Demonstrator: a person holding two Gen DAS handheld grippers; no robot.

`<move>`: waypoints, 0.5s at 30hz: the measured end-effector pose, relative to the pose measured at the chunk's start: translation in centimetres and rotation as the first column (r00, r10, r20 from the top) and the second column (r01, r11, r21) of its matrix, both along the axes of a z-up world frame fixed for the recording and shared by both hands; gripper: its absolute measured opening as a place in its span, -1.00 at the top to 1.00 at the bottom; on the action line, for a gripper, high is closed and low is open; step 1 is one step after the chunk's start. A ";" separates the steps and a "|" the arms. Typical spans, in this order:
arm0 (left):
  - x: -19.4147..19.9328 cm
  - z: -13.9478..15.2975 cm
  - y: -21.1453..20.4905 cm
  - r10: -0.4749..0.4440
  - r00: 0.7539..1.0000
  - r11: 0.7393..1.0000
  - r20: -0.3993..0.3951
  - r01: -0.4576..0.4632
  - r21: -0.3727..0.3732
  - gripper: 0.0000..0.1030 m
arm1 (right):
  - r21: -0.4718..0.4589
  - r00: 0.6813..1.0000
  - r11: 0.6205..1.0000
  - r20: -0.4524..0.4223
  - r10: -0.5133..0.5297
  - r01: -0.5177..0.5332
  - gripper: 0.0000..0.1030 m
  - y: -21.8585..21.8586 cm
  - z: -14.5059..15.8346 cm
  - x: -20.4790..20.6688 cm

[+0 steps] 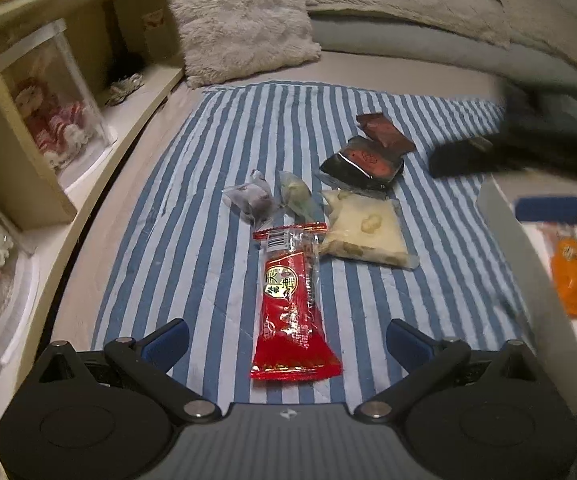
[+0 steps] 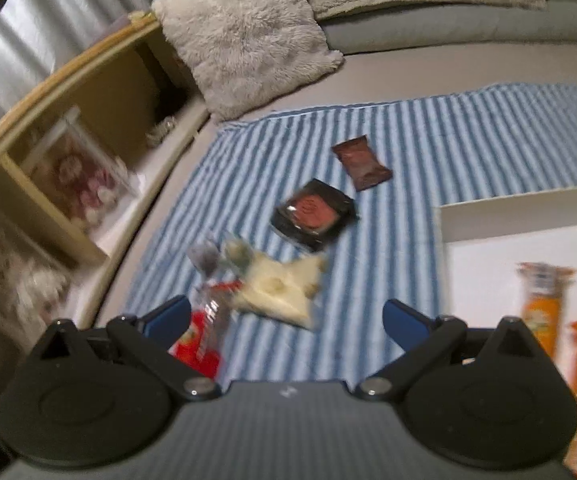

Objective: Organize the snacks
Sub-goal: 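Move both tools back toward the remaining snacks on the blanket, then grasp the red snack bar with the left tool while the right grasps the cream bag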

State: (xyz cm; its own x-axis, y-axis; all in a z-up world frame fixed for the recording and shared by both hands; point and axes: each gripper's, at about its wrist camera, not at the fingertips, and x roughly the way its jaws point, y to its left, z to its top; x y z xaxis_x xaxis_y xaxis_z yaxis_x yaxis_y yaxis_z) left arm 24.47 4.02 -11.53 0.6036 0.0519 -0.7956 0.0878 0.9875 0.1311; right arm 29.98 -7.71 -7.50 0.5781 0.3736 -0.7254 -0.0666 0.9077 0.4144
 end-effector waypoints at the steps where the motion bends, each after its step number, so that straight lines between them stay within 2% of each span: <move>1: 0.1 -0.2 -0.1 -0.006 1.000 1.000 -0.004 0.006 0.011 -1.00 | 0.019 1.000 1.000 0.005 -0.015 0.015 -0.99 0.2 -0.4 0.4; 4: 0.6 -0.6 -0.2 -0.003 1.000 1.000 -0.022 0.003 0.000 -1.00 | 0.044 0.997 0.997 0.023 -0.071 0.070 -0.99 0.8 -1.7 1.6; 6: 0.9 -0.8 -0.2 0.002 0.999 1.000 -0.033 -0.002 -0.004 -1.00 | 0.054 0.997 0.996 0.033 -0.072 0.070 -0.99 1.1 -2.4 2.3; 11: 1.8 -1.0 -0.4 0.024 1.000 1.000 -0.020 -0.023 0.010 -1.00 | 0.031 0.999 0.999 0.046 0.023 -0.024 -0.99 2.5 -3.7 4.4; 13: 2.1 -0.8 -0.5 0.037 0.999 0.999 0.002 -0.037 0.027 -1.00 | 0.042 0.999 0.999 0.027 0.028 -0.029 -0.99 2.7 -4.5 5.4; 15: 2.4 -0.5 -0.7 0.034 0.999 0.998 0.027 -0.035 0.046 -1.00 | 0.069 1.000 0.998 -0.026 -0.003 0.005 -0.99 2.6 -5.6 6.3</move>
